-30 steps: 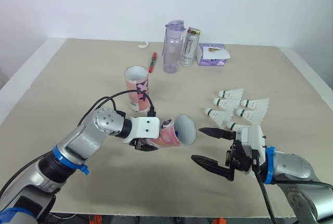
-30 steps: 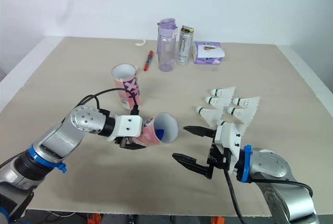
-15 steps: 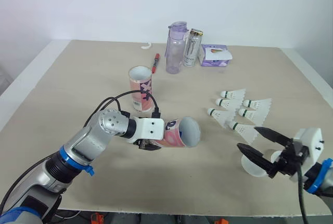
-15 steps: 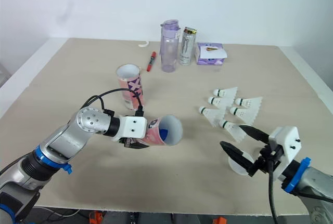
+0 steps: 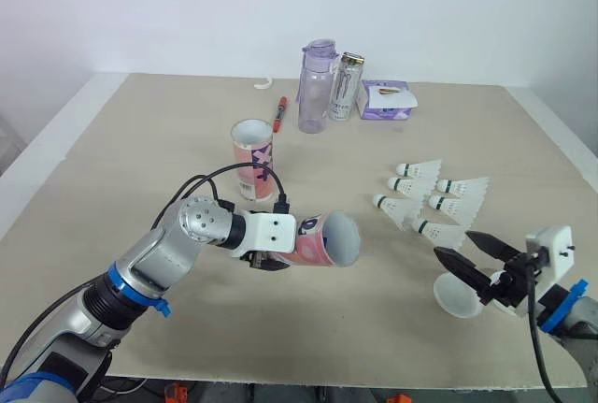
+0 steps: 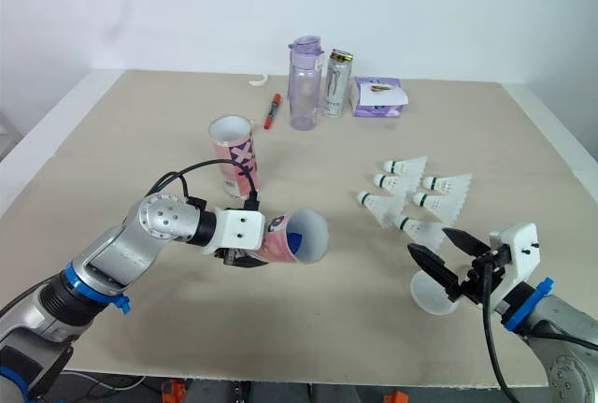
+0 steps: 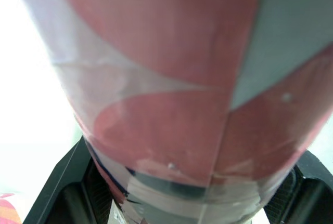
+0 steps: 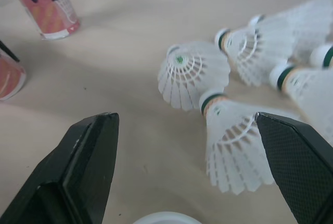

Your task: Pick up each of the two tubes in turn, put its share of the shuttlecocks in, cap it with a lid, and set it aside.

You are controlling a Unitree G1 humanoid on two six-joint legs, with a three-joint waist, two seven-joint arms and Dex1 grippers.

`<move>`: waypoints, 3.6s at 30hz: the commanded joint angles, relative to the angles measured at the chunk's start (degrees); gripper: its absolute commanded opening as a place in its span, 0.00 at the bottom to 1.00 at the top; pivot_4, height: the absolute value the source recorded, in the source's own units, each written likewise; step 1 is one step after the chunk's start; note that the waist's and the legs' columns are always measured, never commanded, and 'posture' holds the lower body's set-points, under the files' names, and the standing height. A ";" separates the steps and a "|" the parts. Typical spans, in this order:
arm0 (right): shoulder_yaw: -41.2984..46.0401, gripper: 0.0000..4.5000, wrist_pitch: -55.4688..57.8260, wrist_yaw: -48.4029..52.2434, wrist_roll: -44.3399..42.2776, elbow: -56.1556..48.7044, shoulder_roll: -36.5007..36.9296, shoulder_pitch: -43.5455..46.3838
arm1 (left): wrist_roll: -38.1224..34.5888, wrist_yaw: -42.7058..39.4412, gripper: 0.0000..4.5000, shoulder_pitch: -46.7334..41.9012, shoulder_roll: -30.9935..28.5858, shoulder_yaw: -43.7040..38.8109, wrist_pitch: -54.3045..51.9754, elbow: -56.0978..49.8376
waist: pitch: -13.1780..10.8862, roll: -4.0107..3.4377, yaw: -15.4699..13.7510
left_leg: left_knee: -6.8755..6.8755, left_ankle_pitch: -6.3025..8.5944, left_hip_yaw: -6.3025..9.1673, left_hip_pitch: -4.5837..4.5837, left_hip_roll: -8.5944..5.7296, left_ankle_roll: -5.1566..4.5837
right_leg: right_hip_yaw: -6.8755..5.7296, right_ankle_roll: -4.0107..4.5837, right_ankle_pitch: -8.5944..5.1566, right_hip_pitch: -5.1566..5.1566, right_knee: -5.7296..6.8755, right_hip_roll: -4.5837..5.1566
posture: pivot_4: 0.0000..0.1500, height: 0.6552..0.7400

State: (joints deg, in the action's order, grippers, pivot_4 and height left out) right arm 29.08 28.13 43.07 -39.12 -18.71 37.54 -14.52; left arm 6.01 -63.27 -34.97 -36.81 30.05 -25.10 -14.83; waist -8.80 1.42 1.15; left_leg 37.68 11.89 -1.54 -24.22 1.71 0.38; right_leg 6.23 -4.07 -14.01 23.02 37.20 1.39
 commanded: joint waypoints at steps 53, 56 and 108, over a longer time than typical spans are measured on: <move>-4.90 0.01 10.13 -8.83 2.28 4.29 -0.44 11.54 | 2.59 2.31 0.67 2.35 0.64 0.87 -2.74 0.63 | 0.01 -0.01 0.04 | -0.02 -0.03 0.00 -0.01 -0.03 -0.05 | 0.05 -0.03 0.02 0.01 -0.01 0.01 | 1.00 1.00; -3.87 0.01 9.22 -7.56 2.22 1.69 1.01 10.90 | 2.56 2.31 0.67 2.29 0.76 0.94 -2.43 0.97 | 0.01 -0.02 0.04 | -0.02 -0.03 -0.01 -0.01 -0.04 -0.06 | 0.05 -0.03 0.02 0.00 -0.01 0.01 | 1.00 1.00; -10.14 0.99 10.02 -5.34 0.54 -4.16 5.44 21.98 | -0.80 -0.26 0.67 0.53 0.12 2.16 -16.24 -1.14 | 0.12 0.46 0.09 | -0.12 -0.04 -0.01 -0.09 0.04 -0.07 | -0.02 0.05 -0.03 0.07 -0.10 0.01 | 1.00 1.00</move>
State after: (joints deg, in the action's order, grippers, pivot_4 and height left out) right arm 16.98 36.38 44.02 -39.01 -25.11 46.36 9.61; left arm 4.26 -63.34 -35.94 -35.31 29.99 -40.15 -17.55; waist -8.68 1.88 1.24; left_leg 37.54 11.85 -1.51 -24.27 1.77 0.31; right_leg 6.17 -4.00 -14.06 23.06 37.09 1.35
